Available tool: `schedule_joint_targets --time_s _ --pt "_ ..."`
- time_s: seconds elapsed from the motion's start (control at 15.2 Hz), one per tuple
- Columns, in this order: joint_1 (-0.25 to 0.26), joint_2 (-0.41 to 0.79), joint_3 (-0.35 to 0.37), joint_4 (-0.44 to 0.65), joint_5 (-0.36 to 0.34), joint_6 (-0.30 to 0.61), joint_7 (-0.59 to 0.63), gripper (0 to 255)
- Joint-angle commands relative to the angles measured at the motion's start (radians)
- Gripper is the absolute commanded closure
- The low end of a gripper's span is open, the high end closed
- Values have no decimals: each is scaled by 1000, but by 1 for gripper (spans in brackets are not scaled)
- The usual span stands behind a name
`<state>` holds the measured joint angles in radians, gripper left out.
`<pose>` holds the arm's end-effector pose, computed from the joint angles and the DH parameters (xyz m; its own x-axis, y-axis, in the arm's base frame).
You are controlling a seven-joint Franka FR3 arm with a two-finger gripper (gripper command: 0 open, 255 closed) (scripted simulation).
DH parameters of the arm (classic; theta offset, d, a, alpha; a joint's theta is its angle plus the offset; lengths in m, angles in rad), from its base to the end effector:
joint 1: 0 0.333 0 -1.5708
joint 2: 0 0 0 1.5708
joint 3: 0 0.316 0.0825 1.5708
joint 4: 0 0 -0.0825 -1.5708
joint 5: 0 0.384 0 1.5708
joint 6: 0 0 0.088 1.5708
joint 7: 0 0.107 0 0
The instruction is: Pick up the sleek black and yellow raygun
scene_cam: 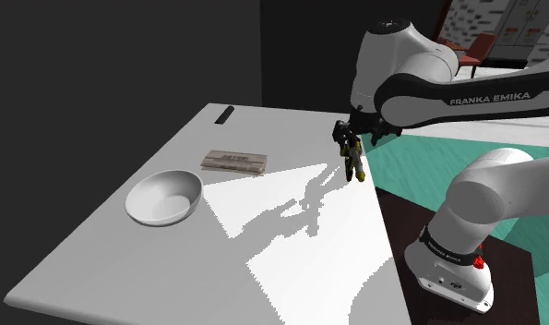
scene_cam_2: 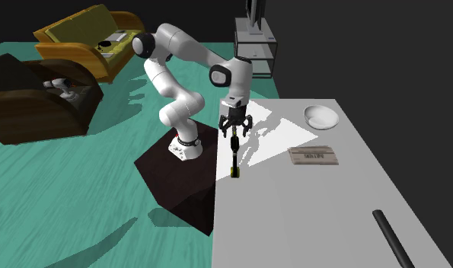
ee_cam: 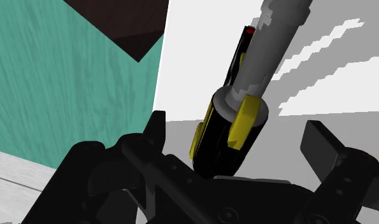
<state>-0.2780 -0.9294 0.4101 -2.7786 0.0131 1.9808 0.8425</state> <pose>0.2956 0.0329 0.4485 0.6433 -0.7097 0.2872 -0.7612 -0.6332 0.1402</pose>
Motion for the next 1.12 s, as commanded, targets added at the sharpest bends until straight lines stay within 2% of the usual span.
schedule_joint_targets --time_s 0.0,0.2,0.26,0.86,1.06 --pt "0 10 9 -22 3 31 9 0" --pt "1 16 15 -40 7 54 15 0" --pt "0 17 15 -40 6 56 15 255" --pt "1 16 15 -40 7 54 15 255" --pt "-2 5 3 -6 1 11 4 255"
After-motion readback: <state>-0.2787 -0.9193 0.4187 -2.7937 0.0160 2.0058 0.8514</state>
